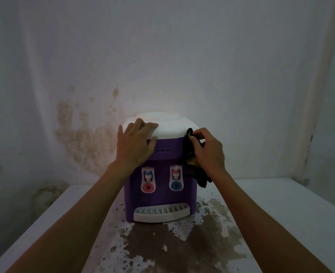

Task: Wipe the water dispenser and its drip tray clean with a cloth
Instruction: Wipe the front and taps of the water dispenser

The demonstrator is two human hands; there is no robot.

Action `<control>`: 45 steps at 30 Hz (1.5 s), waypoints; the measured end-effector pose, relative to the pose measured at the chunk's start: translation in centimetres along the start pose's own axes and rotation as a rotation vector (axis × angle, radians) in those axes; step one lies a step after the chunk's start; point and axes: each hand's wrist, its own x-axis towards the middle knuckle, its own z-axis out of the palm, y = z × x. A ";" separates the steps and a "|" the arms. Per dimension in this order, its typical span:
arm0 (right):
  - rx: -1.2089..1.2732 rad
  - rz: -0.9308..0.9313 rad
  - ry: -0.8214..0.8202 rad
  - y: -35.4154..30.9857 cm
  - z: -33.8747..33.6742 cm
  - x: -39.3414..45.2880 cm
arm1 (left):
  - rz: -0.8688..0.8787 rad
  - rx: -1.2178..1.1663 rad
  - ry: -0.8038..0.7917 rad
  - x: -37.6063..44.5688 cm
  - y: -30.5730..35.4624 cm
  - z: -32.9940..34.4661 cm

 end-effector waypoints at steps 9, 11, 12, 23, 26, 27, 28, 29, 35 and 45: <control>0.505 0.455 -0.234 0.4 -2.8 0.6 | -0.002 0.157 -0.099 1.7 2.3 -0.9; 0.584 0.512 -0.327 0.5 -3.2 0.5 | -0.002 0.153 -0.103 1.6 2.3 -0.9; 0.603 0.527 -0.360 0.5 -3.5 0.4 | -0.001 0.153 -0.094 1.6 2.2 -0.7; 0.049 0.266 -0.336 1.7 -3.6 -0.8 | 0.002 0.156 -0.080 1.8 1.8 -0.5; -0.203 0.110 -0.321 1.6 -4.0 -0.7 | 0.003 0.167 -0.084 1.9 1.7 -0.4; -0.282 0.074 -0.327 1.4 -4.1 -0.6 | 0.003 0.170 -0.086 2.0 1.8 -0.4; -0.359 0.031 -0.331 1.3 -4.2 -0.6 | 0.002 0.174 -0.089 2.0 1.8 -0.5; -0.427 -0.010 -0.333 1.1 -4.3 -0.5 | 0.000 0.179 -0.094 2.0 1.8 -0.5; -0.218 0.144 -0.419 0.8 -4.9 0.3 | -0.001 0.191 -0.120 2.2 2.1 -0.7; 0.693 0.760 -0.141 -0.7 -5.1 0.4 | 0.058 0.165 -0.187 3.5 2.5 -1.5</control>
